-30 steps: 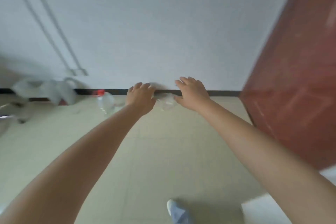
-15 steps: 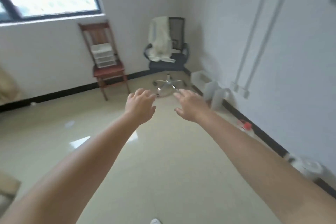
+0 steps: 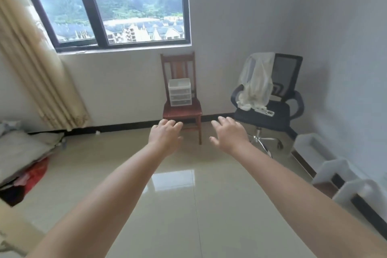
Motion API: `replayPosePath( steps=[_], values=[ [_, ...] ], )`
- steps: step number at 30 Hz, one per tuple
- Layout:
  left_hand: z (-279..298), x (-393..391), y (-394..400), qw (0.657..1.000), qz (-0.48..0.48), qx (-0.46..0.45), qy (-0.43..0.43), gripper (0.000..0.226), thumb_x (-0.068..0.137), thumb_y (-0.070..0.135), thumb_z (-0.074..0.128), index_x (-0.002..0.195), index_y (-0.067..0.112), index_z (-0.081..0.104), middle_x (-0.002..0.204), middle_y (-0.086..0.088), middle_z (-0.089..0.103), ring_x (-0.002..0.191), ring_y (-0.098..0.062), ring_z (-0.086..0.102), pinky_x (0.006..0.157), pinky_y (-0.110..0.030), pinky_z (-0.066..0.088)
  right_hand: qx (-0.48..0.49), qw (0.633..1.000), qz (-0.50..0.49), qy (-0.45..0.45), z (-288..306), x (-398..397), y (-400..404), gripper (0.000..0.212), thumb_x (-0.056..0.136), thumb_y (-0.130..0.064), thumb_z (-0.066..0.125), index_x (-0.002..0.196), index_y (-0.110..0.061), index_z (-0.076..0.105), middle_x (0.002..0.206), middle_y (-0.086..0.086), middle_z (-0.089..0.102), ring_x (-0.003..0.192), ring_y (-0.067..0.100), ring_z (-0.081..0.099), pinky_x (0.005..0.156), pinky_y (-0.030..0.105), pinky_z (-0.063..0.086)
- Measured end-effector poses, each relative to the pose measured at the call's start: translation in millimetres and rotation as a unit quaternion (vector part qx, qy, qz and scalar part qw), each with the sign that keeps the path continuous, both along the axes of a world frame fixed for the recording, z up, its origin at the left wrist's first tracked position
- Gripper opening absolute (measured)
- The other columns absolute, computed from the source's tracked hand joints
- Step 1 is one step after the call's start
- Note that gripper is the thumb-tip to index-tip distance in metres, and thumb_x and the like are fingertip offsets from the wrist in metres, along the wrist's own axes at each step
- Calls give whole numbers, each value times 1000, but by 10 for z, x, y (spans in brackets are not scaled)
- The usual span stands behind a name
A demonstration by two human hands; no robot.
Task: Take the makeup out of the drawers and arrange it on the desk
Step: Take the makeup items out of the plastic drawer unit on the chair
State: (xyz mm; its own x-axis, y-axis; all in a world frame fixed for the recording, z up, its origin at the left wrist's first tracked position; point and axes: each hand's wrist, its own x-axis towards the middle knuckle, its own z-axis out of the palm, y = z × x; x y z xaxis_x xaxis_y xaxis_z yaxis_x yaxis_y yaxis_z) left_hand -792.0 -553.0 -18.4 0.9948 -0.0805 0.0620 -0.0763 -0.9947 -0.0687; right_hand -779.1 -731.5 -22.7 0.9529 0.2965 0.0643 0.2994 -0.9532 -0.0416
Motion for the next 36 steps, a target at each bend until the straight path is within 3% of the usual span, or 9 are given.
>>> replayPosePath(
  steps=[5,11,20,29,36],
  values=[
    [-51,1459,175,999,11,-22,-41,49,96,35,38,141,19,28,148,-2,31,140,-23,19,111,-36,23,2,999,-9,-32,-41,1516,186,58,95,-43,35,145,-17,20,155,10,12,143,30,7,116,43,9],
    [-279,3234,396,997,57,-54,-5,52,96,39,36,142,17,26,151,-3,27,143,-23,13,116,-36,15,-1,1000,14,6,-303,3374,588,58,95,-44,34,145,-18,19,155,10,12,143,31,6,116,43,9],
    [-976,5337,1339,988,112,-55,96,51,97,38,33,141,15,27,149,-5,28,141,-23,15,114,-37,18,-19,993,59,97,-954,5628,1691,56,95,-43,36,143,-16,24,154,11,17,142,31,11,115,42,14],
    [-1888,7237,2462,977,97,-36,186,43,97,35,34,132,11,37,139,-7,38,134,-24,26,107,-36,28,-33,980,-1,198,-1834,7492,2585,47,94,-40,38,133,-13,38,140,10,37,133,30,27,109,41,26],
    [-2348,8699,2700,976,39,-35,213,40,96,33,36,129,11,39,136,-7,41,133,-25,30,103,-36,30,-34,966,-39,253,-2360,8887,2823,46,94,-38,39,132,-13,39,137,9,40,131,29,29,106,39,28]
  ],
)
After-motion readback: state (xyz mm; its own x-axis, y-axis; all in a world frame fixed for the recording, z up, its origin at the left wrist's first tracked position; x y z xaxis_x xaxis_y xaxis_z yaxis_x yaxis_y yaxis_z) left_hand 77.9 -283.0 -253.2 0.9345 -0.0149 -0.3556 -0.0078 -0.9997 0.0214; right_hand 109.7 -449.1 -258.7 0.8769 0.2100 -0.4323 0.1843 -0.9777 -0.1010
